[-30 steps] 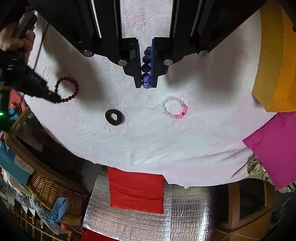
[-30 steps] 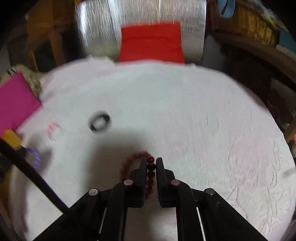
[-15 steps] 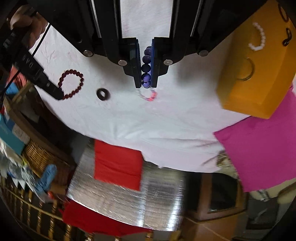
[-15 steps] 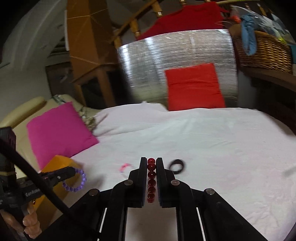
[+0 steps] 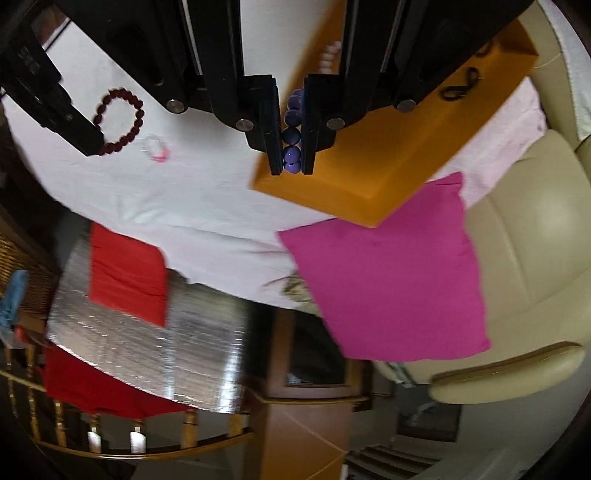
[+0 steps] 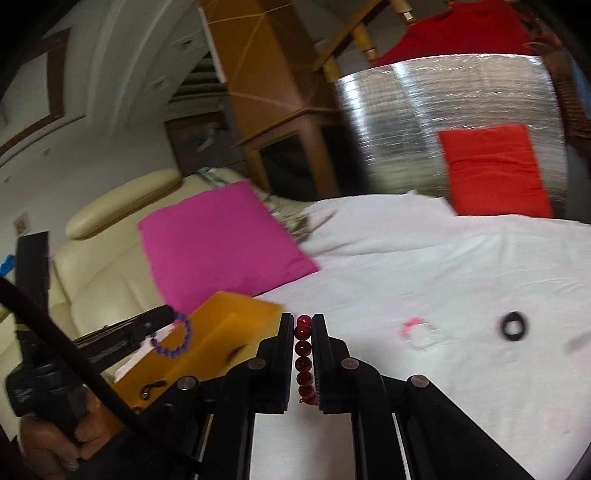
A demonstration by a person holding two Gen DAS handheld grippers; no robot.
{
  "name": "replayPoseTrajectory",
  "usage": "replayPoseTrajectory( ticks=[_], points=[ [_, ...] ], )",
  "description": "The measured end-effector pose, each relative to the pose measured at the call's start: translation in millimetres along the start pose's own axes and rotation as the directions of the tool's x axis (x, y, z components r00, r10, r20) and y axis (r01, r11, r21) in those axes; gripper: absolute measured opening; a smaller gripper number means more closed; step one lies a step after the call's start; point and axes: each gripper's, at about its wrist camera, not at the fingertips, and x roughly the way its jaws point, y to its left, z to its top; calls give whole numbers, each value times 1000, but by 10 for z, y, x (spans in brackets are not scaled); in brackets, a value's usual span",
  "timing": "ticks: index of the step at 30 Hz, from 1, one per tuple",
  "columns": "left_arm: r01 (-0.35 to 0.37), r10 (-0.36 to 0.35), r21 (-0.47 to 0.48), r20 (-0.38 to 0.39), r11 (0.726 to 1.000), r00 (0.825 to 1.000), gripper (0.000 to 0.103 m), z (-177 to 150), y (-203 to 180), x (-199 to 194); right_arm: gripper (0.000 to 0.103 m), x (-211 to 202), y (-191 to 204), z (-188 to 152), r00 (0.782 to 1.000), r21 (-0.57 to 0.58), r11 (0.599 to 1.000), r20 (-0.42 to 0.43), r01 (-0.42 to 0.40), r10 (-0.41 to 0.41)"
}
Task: Organize jewelry
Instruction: 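Carry the purple bracelet with the left tool while the right tool carries the red bracelet to the orange box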
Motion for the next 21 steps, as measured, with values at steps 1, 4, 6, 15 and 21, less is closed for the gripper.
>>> replayPoseTrajectory(
  ticks=[1,4,6,15,21],
  points=[
    [-15,15,1,1,1000,1000,9,-6,44,21,11,41,62,-11,1000,-6,1000,-4,-12,12],
    [-74,74,8,-3,997,997,9,-19,206,122,11,219,237,-37,999,-7,999,-23,-46,46],
    [-91,91,-6,-11,996,996,9,-14,322,167,11,344,309,-30,997,8,998,-45,-65,66],
    [-179,175,-40,-81,983,981,10,-51,721,351,11,968,808,92,987,-42,993,-129,-107,100],
    [-199,192,-53,-111,979,975,10,-66,810,403,11,1343,967,161,979,-53,992,-176,-118,107]
  ],
)
